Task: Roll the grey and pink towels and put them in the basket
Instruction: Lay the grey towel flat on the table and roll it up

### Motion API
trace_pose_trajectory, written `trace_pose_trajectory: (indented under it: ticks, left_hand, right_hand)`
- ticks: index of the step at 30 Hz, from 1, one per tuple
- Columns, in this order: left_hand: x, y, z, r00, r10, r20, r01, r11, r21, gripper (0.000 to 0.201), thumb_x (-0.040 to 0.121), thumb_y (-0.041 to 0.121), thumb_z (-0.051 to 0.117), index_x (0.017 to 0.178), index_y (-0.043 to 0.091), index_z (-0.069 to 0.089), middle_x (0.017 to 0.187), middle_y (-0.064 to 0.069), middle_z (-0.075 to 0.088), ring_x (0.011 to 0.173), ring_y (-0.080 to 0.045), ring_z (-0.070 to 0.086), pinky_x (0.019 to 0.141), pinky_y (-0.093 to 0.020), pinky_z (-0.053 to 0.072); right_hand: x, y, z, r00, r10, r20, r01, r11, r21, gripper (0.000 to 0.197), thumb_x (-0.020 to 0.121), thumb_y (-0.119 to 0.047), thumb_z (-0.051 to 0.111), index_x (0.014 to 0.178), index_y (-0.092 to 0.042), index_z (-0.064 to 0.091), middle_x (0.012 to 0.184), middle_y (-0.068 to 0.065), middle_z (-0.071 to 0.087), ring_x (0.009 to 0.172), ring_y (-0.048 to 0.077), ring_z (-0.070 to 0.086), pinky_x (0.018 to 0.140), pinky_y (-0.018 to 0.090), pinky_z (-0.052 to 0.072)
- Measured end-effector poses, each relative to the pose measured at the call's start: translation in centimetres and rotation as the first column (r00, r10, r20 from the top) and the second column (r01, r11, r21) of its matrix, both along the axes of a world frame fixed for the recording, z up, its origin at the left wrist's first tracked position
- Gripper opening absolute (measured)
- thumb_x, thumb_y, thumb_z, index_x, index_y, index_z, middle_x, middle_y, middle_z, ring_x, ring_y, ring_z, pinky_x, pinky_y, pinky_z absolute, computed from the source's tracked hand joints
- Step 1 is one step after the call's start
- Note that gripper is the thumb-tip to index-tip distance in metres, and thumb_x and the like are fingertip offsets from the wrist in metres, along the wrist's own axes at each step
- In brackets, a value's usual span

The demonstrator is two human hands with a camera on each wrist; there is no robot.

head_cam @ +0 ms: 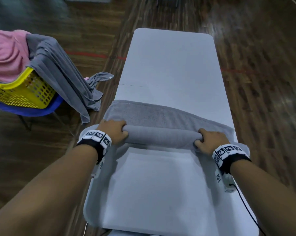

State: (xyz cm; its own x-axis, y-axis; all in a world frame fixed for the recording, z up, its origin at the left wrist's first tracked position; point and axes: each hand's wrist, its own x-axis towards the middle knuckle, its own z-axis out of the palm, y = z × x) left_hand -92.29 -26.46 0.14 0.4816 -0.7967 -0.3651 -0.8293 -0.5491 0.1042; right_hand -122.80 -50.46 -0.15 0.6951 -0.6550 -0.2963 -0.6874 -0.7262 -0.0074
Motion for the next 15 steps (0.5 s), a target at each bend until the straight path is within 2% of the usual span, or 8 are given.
trace_pose_trajectory:
  ticks: [1,2,3,5,8,11,13,15]
  left_hand:
    - [0.3,-0.1,0.2,0.999,0.019,-0.038,-0.02,1.0,-0.006,0.032,0.08,0.044,0.046,0.11,0.035,0.05,0.104,-0.002,0.068,0.087,-0.024,0.056,0.082,-0.036,0.044]
    - [0.4,0.0,0.2,0.999,0.014,-0.036,-0.016,0.999,-0.039,0.038,0.082,0.042,0.049,0.12,0.035,0.049,0.111,-0.002,0.067,0.092,-0.025,0.058,0.08,-0.035,0.045]
    - [0.3,0.4,0.0,1.0,-0.007,0.007,0.007,0.995,-0.1,0.046,0.083,0.038,0.053,0.128,0.034,0.048,0.118,-0.004,0.064,0.1,-0.028,0.059,0.082,-0.036,0.047]
    - [-0.6,1.9,-0.9,0.994,-0.018,0.112,0.042,0.975,-0.218,0.051,0.084,0.033,0.057,0.134,0.028,0.05,0.129,-0.007,0.057,0.11,-0.032,0.055,0.093,-0.041,0.044]
    - [-3.5,5.0,-3.0,0.987,-0.022,0.16,0.051,0.982,-0.181,0.056,0.085,0.038,0.058,0.138,0.028,0.047,0.137,-0.004,0.052,0.123,-0.028,0.048,0.109,-0.046,0.031]
    - [-4.9,6.7,-4.3,0.986,-0.024,0.164,0.054,0.982,-0.178,0.065,0.081,0.036,0.064,0.142,0.026,0.043,0.143,-0.004,0.047,0.131,-0.028,0.043,0.114,-0.054,0.023]
    - [-4.2,6.1,-3.8,0.989,-0.018,0.145,0.041,0.987,-0.157,0.059,0.086,0.034,0.058,0.142,0.029,0.042,0.143,0.0,0.047,0.132,-0.025,0.041,0.115,-0.052,0.02]
    - [-2.7,4.5,-2.6,0.993,-0.026,0.113,0.042,0.99,-0.135,0.048,0.088,0.035,0.051,0.136,0.032,0.045,0.134,0.002,0.054,0.124,-0.023,0.046,0.11,-0.048,0.025]
  right_hand:
    - [0.1,-0.1,0.2,1.0,-0.013,0.025,0.014,1.0,-0.026,0.025,0.08,-0.047,0.043,0.096,-0.028,0.046,0.073,-0.004,0.061,0.061,0.017,0.049,0.075,0.034,0.041]
    - [-0.1,0.0,0.2,0.997,-0.017,0.069,0.022,0.998,-0.067,0.029,0.081,-0.045,0.046,0.104,-0.027,0.05,0.084,0.001,0.064,0.07,0.022,0.055,0.076,0.035,0.042]
    - [-0.4,0.2,0.1,0.993,-0.016,0.115,0.028,0.994,-0.106,0.036,0.083,-0.043,0.051,0.113,-0.024,0.052,0.099,0.005,0.065,0.083,0.027,0.059,0.08,0.037,0.044]
    - [-1.3,1.0,-0.8,0.986,0.003,0.166,0.02,0.991,-0.133,0.047,0.083,-0.043,0.055,0.124,-0.02,0.052,0.119,0.008,0.06,0.103,0.03,0.057,0.092,0.042,0.042]
    - [-2.6,3.0,-2.5,0.995,0.007,0.095,0.002,0.995,-0.103,0.062,0.081,-0.053,0.054,0.134,-0.022,0.045,0.133,0.004,0.053,0.118,0.026,0.05,0.103,0.041,0.034]
    - [-2.8,3.9,-3.6,0.998,-0.011,0.063,0.018,0.994,-0.111,0.071,0.078,-0.059,0.057,0.138,-0.023,0.041,0.138,0.002,0.049,0.125,0.025,0.045,0.109,0.043,0.028]
    - [-2.5,3.8,-3.5,0.998,-0.017,0.057,0.024,0.992,-0.126,0.066,0.079,-0.055,0.056,0.137,-0.025,0.042,0.137,0.001,0.05,0.124,0.024,0.046,0.108,0.042,0.028]
    - [-1.8,2.9,-3.0,0.999,-0.018,0.045,0.023,0.992,-0.124,0.056,0.081,-0.05,0.05,0.132,-0.026,0.044,0.129,0.001,0.055,0.116,0.025,0.051,0.104,0.042,0.031]
